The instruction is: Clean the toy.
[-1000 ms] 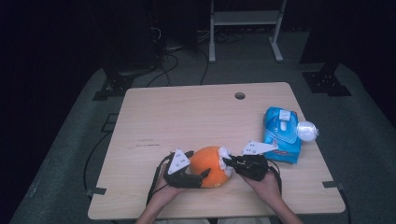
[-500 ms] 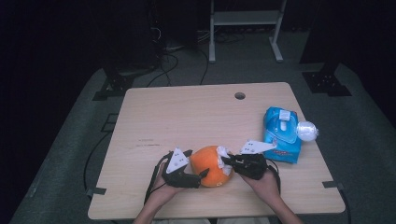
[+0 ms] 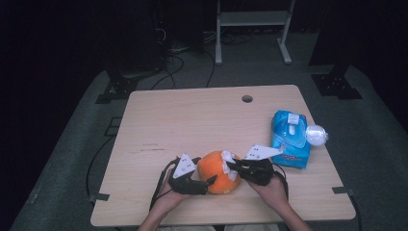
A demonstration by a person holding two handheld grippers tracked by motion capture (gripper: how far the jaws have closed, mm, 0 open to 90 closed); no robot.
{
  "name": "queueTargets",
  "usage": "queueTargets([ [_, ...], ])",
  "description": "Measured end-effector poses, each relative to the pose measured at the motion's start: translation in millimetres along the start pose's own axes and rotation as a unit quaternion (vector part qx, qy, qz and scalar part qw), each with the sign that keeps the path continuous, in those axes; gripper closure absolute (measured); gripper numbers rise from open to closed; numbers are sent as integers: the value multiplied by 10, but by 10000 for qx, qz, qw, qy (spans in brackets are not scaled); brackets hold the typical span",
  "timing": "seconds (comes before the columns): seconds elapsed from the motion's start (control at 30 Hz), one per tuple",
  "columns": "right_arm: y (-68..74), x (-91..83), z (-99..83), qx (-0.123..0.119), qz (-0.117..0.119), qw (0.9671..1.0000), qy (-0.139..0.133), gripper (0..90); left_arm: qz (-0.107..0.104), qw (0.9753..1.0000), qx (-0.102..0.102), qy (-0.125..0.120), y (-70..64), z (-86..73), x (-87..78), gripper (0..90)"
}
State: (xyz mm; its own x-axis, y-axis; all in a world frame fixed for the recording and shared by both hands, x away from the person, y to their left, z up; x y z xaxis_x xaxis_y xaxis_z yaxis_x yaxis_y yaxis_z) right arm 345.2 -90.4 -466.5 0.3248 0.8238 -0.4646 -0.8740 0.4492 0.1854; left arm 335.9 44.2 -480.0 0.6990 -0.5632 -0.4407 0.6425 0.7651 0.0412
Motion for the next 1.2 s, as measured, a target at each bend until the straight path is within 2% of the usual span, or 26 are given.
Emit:
queueTargets([
  [0.1, -28, -40, -17, 111, -1, 9999, -19, 812, -96, 9998, -105, 114, -40, -32, 26, 128],
  [0.13, -18, -47, -14, 166, 40, 9998, -49, 813, -95, 9998, -51, 139, -57, -43, 35, 149],
  [0.2, 61, -37, 19, 67, 56, 9999, -51, 812, -28, 9997, 218, 135, -89, -43, 39, 200],
  [0.23, 130, -24, 48, -14, 159, 9998, -76, 812, -26, 9993, 374, 91, -107, -32, 30, 219],
  [0.27, 205, -9, 81, -81, 317, 9994, -122, 812, -24, 9986, 522, 57, -128, -26, 22, 235],
  [0.3, 249, 4, 103, -133, 382, 9991, -128, 811, -7, 9974, 721, 17, -164, -19, 12, 244],
  [0.33, 284, 20, 129, -247, 370, 9990, -80, 811, 1, 9967, 814, -22, -186, -12, 7, 248],
  [0.4, 249, 17, 145, -281, 303, 9991, -39, 812, -26, 9963, 856, -79, -192, -3, -4, 247],
  [0.43, 206, 4, 136, -217, 276, 9994, -48, 811, -71, 9968, 791, -118, -191, 0, -3, 246],
  [0.47, 98, -25, 91, -194, 92, 9998, -11, 812, -90, 9971, 745, -143, -195, 1, 2, 246],
  [0.5, 98, -25, 91, -194, 92, 9998, -11, 812, -95, 9968, 771, -162, -202, 1, 5, 246],
  [0.53, 98, -49, 76, -27, 162, 9998, -71, 812, -81, 9955, 936, -154, -232, 4, 6, 247],
  [0.57, 98, -49, 76, -27, 162, 9998, -71, 812, -81, 9955, 936, -154, -232, 4, 6, 247],
  [0.63, 195, -34, 95, -181, 188, 9997, -26, 810, -62, 9934, 1136, -168, -267, -2, 7, 247],
  [0.7, 334, 6, 151, -267, 527, 9982, -124, 808, -62, 9915, 1281, -205, -298, -3, -1, 248],
  [0.77, 359, 36, 176, -421, 410, 9983, -1, 807, -38, 9916, 1283, -185, -295, 4, -10, 247],
  [0.83, 288, 21, 168, -291, 375, 9989, -26, 808, -95, 9939, 1072, -224, -279, 14, -9, 230],
  [0.87, 246, 10, 151, -256, 339, 9991, -29, 808, -120, 9963, 825, -216, -259, 27, -7, 201],
  [0.9, 159, -26, 88, -104, 285, 9995, -63, 809, -199, 9993, 278, -121, -219, 47, -1, 119],
  [0.93, 159, -26, 88, -104, 285, 9995, -63, 809, -262, 9995, -160, -28, -201, 56, 7, 119],
  [0.97, 145, -46, 75, -42, 296, 9995, -81, 809, -284, 9984, -484, 78, -179, 57, 18, 112],
  [1.0, 139, -69, 72, 12, 321, 9994, -108, 809, -265, 9984, -464, 156, -179, 44, 31, 112],
  [1.03, 144, -91, 76, 11, 322, 9994, -106, 810, -327, 9987, -372, 113, -204, 45, 31, 140],
  [1.07, 159, -96, 84, 10, 332, 9994, -111, 810, -361, 9991, -197, 70, -239, 42, 24, 190],
  [1.13, 254, -80, 126, -87, 405, 9991, -120, 809, -276, 9994, 208, 71, -280, 25, 21, 235],
  [1.2, 356, -45, 168, -219, 534, 9982, -136, 808, -206, 9975, 676, -1, -327, 22, 3, 290],
])
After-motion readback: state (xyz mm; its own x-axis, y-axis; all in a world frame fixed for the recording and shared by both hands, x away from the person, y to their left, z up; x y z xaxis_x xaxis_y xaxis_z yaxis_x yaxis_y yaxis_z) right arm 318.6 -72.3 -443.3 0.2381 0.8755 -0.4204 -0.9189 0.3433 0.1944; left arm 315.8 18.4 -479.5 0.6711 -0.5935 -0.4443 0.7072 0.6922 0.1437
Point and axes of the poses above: each handheld gripper's, and its own axes: x roughly forward along the jaws, z roughly out of its top, y roughly to its left, the point moved 9 cm from there along x, roughly forward along the jaws, and after that the axes turned 12 degrees about z, right-handed, at the moved point
